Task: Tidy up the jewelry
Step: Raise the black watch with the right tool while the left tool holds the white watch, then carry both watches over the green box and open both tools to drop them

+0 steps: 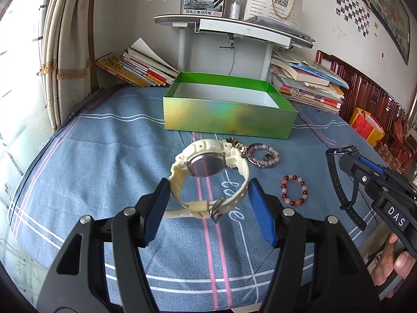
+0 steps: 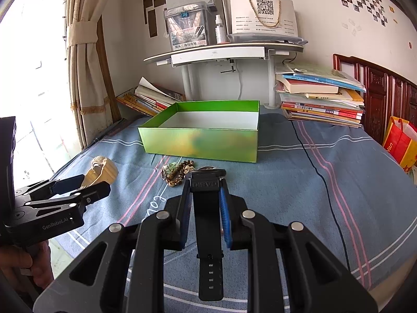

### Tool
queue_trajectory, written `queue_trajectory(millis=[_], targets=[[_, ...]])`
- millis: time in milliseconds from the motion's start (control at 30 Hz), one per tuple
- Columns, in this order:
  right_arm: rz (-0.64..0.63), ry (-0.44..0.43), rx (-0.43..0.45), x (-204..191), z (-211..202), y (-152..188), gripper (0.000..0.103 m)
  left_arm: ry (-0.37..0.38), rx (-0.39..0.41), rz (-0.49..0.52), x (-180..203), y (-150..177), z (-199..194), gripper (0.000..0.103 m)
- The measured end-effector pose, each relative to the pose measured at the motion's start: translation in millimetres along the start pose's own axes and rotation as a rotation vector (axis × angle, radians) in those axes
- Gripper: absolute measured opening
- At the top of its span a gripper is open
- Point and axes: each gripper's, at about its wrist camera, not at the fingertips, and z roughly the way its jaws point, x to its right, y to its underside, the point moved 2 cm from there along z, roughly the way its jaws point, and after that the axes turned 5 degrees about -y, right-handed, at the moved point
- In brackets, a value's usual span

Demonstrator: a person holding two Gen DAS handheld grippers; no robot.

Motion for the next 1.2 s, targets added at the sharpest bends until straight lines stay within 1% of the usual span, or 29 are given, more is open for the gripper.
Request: queue_trajectory(millis=[233,367,400,500,600,633,700,733,800,900,1000,1100,1200], targets=[[-0.003,0.007,-0.001,4,7,-6,0.021,0.008,-0.009,0.008,1,-5,9,0.062],[-0.018,0.012,0.017,8,15,-25,0.021,0.015,0.001,0.018,3,-23,16,0.062],[-0.022,0.011,0.023,9,17,-30,0.021,0.021,0.008,0.020,3,-32,18,0.062],[-0.028,0.002,0.044,19,31,-62,0.021,0.021,0.030,0.035,3,-62,29,0.062],[-0.030,-0.012,0.043,31,55,-95,0.021,-0.004,0.052,0.058,1,-100,48,0.062],[-0.027,-0.017,0.037,35,64,-104,0.021,-0.007,0.053,0.066,1,-116,61,0.062],[-0.012,-0.029,0.007,46,92,-122,0.021,-0.003,0.034,0.080,1,-136,85,0.062],[-0.004,-0.033,-0.004,49,103,-126,0.021,-0.003,0.016,0.086,1,-148,104,0.062],[0.014,-0.036,-0.034,59,128,-131,0.021,-0.009,-0.004,0.090,0,-160,133,0.062],[0.013,-0.020,-0.068,68,161,-132,0.021,-0.030,-0.057,0.078,-6,-167,176,0.062],[0.014,-0.018,-0.093,72,178,-124,0.021,-0.041,-0.097,0.070,-11,-163,201,0.062],[0.013,-0.008,-0.128,77,191,-116,0.021,-0.042,-0.134,0.075,-12,-154,216,0.062],[0.007,0.022,-0.145,81,197,-110,0.022,-0.067,-0.132,0.122,-7,-149,217,0.063]])
